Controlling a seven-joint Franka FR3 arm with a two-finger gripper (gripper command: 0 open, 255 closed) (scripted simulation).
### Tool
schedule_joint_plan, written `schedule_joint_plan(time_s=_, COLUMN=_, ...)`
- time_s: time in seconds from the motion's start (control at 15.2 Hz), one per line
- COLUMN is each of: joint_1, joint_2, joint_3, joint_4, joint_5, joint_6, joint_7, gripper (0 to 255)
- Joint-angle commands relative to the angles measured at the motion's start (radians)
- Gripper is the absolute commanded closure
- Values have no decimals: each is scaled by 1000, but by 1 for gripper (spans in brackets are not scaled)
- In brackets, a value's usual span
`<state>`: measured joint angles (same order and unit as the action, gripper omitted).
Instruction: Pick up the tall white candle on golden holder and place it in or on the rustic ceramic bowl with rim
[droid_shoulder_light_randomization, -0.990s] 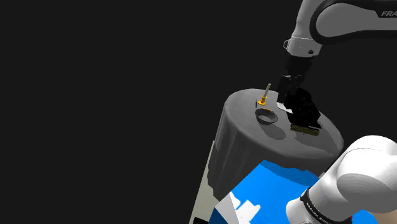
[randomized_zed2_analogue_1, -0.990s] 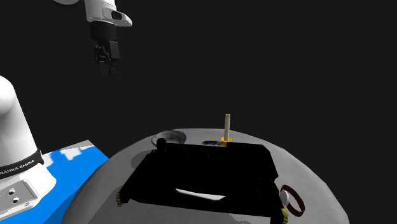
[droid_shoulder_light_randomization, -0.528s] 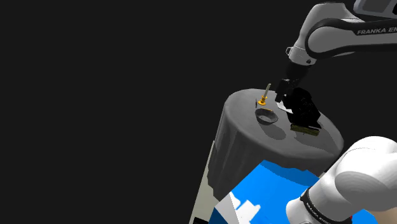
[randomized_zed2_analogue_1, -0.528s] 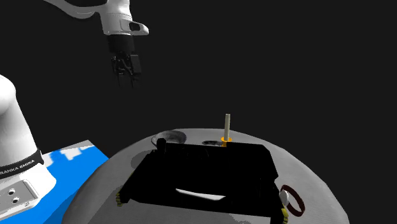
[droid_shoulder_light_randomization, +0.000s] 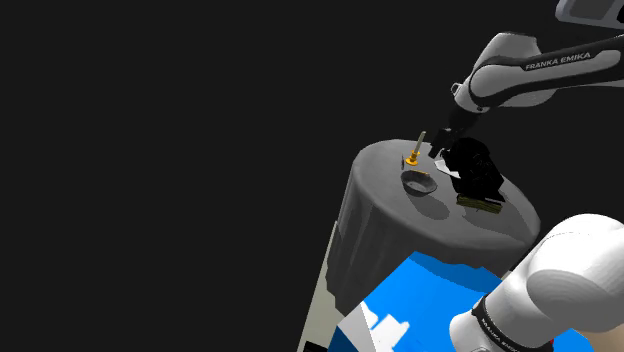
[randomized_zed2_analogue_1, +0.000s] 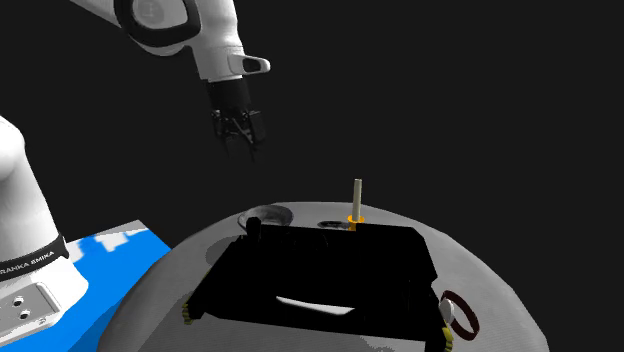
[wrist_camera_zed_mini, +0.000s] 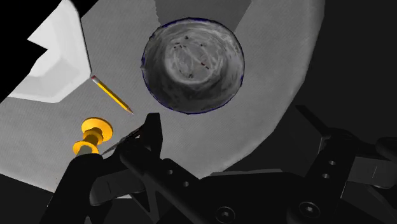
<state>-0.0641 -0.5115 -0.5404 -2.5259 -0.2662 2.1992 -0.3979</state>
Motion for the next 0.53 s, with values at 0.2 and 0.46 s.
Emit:
schedule_joint_plan(time_s=0.2, joint_1=71, joint_2=166, joint_3=-157, joint_4=73, joint_5=107, joint_6=173, joint_7=-159, gripper=0)
schedule_joint_plan(time_s=0.46, joint_1=174, joint_2=329, joint_3=-311, joint_4=158, joint_5=315, joint_6=277, joint_7=-364, gripper=0)
